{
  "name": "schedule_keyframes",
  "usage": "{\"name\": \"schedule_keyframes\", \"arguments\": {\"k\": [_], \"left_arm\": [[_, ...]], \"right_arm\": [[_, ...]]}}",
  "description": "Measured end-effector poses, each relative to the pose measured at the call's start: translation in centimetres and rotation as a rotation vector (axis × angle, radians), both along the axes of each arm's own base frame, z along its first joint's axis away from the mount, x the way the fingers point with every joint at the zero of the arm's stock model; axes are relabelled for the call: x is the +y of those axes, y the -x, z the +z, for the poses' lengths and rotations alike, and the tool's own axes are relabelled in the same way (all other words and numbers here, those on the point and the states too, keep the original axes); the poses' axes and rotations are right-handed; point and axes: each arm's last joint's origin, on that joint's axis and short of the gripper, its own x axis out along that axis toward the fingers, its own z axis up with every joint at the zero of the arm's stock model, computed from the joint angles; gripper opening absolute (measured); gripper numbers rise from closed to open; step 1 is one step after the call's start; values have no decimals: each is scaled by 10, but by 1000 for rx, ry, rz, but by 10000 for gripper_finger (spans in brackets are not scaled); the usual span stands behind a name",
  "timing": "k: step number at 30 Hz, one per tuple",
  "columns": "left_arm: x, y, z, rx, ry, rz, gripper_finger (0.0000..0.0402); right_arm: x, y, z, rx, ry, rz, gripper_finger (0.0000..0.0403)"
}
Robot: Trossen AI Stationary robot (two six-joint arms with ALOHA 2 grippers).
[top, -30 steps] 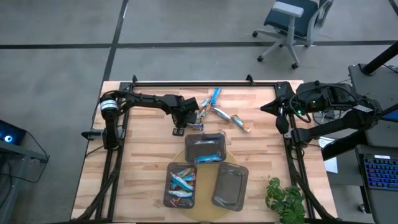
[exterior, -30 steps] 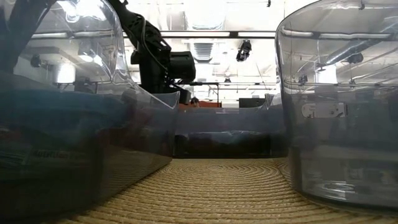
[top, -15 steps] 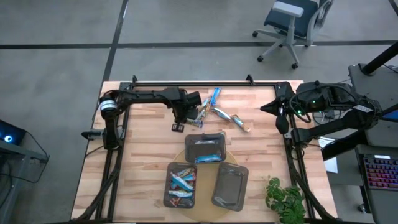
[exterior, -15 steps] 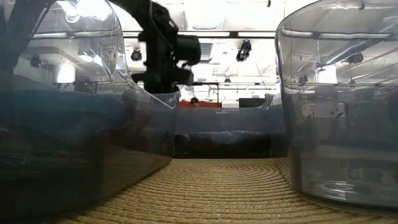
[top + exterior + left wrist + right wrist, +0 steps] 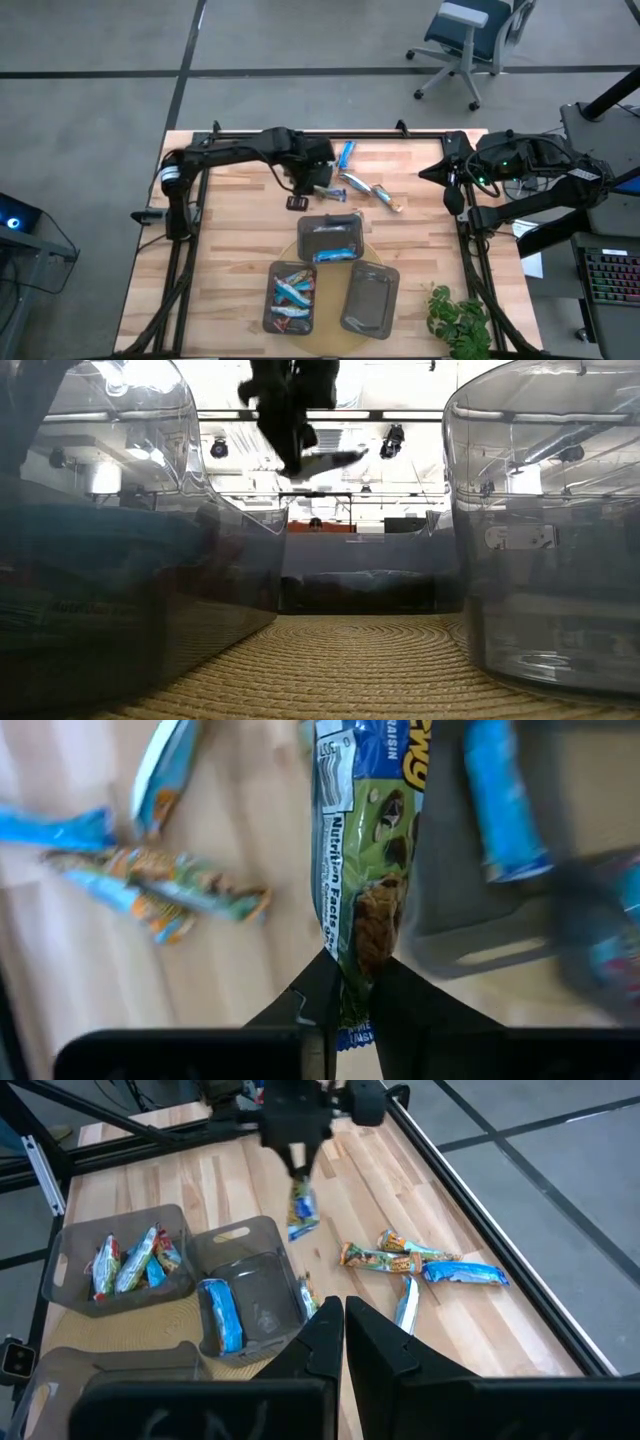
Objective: Pick and place Granola Bars by type
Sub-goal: Put the bottom blue granola bar into the top black bin
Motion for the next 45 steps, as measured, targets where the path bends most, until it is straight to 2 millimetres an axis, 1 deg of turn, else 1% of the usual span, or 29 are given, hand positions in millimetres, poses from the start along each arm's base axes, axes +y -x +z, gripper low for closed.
{"name": "schedule_keyframes", "arguments": {"k": [2, 5, 9, 13, 17, 22, 29, 32, 35, 39, 45], "left_arm": [[-11, -3, 5, -21, 35, -2, 25], [-26, -5, 4, -19, 85, 6, 25], [-44, -7, -3, 7, 126, 35, 25], [-56, -11, -16, 7, 151, 70, 25], [-62, -16, -35, -5, 183, 120, 25], [-66, -20, -62, -23, 229, 182, 25], [-67, -18, -106, -31, 252, 222, 25], [-67, -16, -118, -40, 276, 277, 28], [-68, -14, -125, -27, 298, 288, 46], [-68, -11, -131, -9, 309, 287, 88], [-68, -10, -132, -6, 308, 292, 151]], "right_arm": [[0, 0, 0, 0, 0, 0, 9], [0, 0, 0, 0, 0, 0, 9], [0, 0, 0, 0, 0, 0, 9], [0, 0, 0, 0, 0, 0, 9], [0, 0, 0, 0, 0, 0, 9], [0, 0, 0, 0, 0, 0, 9], [0, 0, 0, 2, 11, 8, 9], [0, 0, 0, 3, 15, 11, 9], [0, 0, 0, 4, 16, 12, 9], [0, 0, 0, 5, 21, 15, 9], [0, 0, 0, 8, 34, 25, 9]]}}
